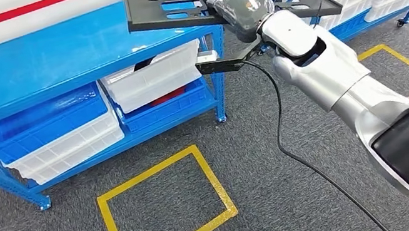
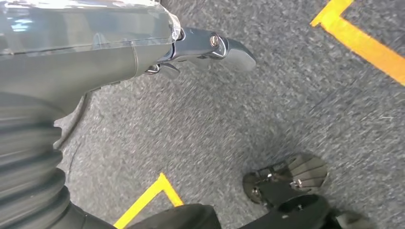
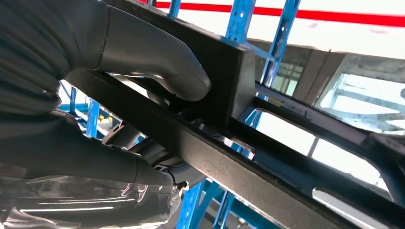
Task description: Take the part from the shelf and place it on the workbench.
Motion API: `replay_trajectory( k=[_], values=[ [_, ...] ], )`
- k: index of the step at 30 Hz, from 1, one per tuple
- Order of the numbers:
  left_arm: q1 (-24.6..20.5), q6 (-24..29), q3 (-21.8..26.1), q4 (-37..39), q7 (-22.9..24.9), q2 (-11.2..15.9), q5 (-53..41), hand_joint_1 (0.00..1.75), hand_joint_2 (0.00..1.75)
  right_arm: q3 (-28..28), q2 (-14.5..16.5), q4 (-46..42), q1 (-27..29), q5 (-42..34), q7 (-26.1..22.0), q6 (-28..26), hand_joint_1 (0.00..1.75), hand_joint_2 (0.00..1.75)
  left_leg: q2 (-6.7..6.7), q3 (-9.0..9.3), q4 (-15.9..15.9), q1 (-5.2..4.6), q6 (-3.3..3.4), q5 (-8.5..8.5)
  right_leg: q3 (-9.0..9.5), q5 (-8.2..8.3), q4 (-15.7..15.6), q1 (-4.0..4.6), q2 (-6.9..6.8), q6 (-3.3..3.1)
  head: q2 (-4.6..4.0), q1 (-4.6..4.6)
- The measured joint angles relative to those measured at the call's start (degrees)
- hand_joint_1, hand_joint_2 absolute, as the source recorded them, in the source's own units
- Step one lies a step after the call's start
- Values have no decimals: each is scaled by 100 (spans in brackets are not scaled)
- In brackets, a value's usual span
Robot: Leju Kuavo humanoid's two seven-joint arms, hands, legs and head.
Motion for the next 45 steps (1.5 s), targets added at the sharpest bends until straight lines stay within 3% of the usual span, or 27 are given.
replay_trajectory(
  k=[2,3,4,5,7,9,11,13,15,17,18,19,21,23,25,27,29,31,33,34,35,37,39,40,42,44,45],
  values=[
    [8,-4,12,0,20,-4,2,0,175,0,2,1,6,-3,0,14,175,175,74,-11,2,-14,14,6,-331,-317,741,-8,-120,33,0,0],
    [17,-7,17,0,33,-5,1,0,175,0,3,2,14,-4,0,28,175,175,116,-16,10,-18,14,4,-418,-360,947,-12,-139,43,0,0],
    [25,-9,21,0,43,-6,1,0,175,0,3,2,18,-5,1,41,175,175,158,-21,21,-21,11,0,-399,-300,936,-13,-152,45,0,0],
    [28,-11,23,0,50,-9,0,0,175,0,3,2,11,-8,1,56,175,175,198,-23,35,-22,4,-8,-262,-151,698,-11,-176,37,0,0],
    [24,-15,25,0,61,-18,-1,0,175,-1,4,1,-33,-17,0,78,175,175,268,-30,73,-41,-26,-37,172,153,-94,23,-332,-13,0,0],
    [18,-19,25,0,69,-25,-4,0,175,-2,11,1,-85,-30,-3,90,175,175,330,-39,98,-67,-72,-57,396,252,-546,75,-429,-96,0,-1],
    [16,-25,25,0,72,-27,-7,0,175,-3,14,1,-108,-43,-7,103,175,175,398,-32,86,-81,-127,-56,381,256,-580,96,-354,-169,0,-1],
    [14,-29,25,0,72,-28,-7,0,175,-7,18,1,-127,-64,-10,127,175,175,346,-60,162,-69,-193,-138,385,294,-624,66,-279,-241,0,-1],
    [15,-29,26,0,72,-28,-3,0,175,-9,31,1,-153,-90,-14,145,175,175,169,-263,633,-48,-250,-442,392,329,-664,35,-210,-303,0,-2],
    [6,-29,31,0,69,-28,6,0,175,-9,40,2,-156,-109,-21,149,175,175,71,-597,1412,-41,-285,-799,381,339,-664,39,-125,-327,0,-2],
    [-2,-29,34,0,69,-28,10,0,175,-8,45,2,-149,-116,-26,149,175,175,61,-708,1678,-38,-294,-869,378,340,-659,41,-75,-330,0,-2],
    [-11,-29,35,0,70,-28,11,0,175,-8,49,3,-142,-120,-31,148,175,175,58,-723,1736,-34,-298,-824,378,341,-652,42,-22,-330,0,-2],
    [-9,-29,39,0,80,-29,11,0,175,-7,64,3,-144,-123,-30,147,175,175,17,-460,1196,-20,-283,-457,383,339,-634,39,93,-321,0,-2],
    [7,-30,52,0,87,-28,12,0,175,-7,84,4,-156,-122,-9,144,175,175,-167,-113,446,-5,-240,-160,366,344,-611,44,199,-283,0,-1],
    [7,-34,68,0,89,-28,14,0,175,-7,102,7,-162,-121,8,144,175,175,-278,16,136,-11,-193,-126,310,376,-606,34,291,-205,0,-1],
    [-1,-37,77,-1,92,-31,16,0,175,-7,105,9,-157,-119,12,143,175,175,-203,28,73,-10,-134,-108,266,409,-620,11,351,-125,0,-1],
    [-9,-36,82,-2,93,-36,18,0,175,-8,99,11,-165,-119,20,140,175,175,-113,54,-6,9,-63,-53,184,304,-473,21,181,-75,0,0],
    [-15,-38,84,-2,95,-40,18,0,175,-9,101,13,-179,-119,26,135,175,175,-20,66,-43,11,-27,-25,-91,-22,118,36,-71,-51,0,0],
    [-6,-43,86,-2,97,-42,18,0,175,-9,105,21,-162,-118,37,131,175,175,72,57,-35,7,-19,-27,-421,-296,828,30,-143,-37,0,0],
    [2,-45,87,-2,98,-42,18,0,175,-9,104,26,-146,-117,44,130,175,175,120,56,-29,7,-21,-32,-480,-296,959,28,-151,-34,0,0],
    [5,-46,88,-2,98,-45,18,0,175,-9,103,31,-135,-116,52,128,175,175,166,57,-21,7,-27,-40,-417,-188,847,27,-163,-37,0,0],
    [3,-49,88,-2,98,-54,16,0,175,-9,101,33,-128,-113,64,125,175,175,256,67,4,3,-57,-72,-12,146,90,38,-279,-63,0,0],
    [-8,-55,88,-2,99,-62,9,0,175,-9,101,27,-131,-101,85,119,175,175,329,67,35,-32,-106,-109,292,317,-511,80,-398,-125,0,-1],
    [-10,-58,89,-2,101,-63,5,0,175,-9,96,23,-127,-95,101,117,175,175,360,67,39,-53,-131,-122,326,309,-599,100,-415,-157,0,-1],
    [-9,-64,89,-2,105,-65,-1,0,175,-9,73,14,-107,-79,132,113,175,175,419,81,32,-68,-183,-142,312,323,-604,100,-318,-218,0,-1],
    [-9,-68,89,-2,106,-66,-5,0,175,-13,46,-4,-92,-69,156,112,175,175,329,30,182,-51,-239,-279,317,339,-625,73,-239,-283,0,-2],
    [-8,-71,89,-2,106,-66,-6,0,175,-15,39,-15,-87,-66,165,113,175,175,239,-70,420,-39,-262,-431,320,346,-634,59,-200,-315,0,-1]
  ],
)
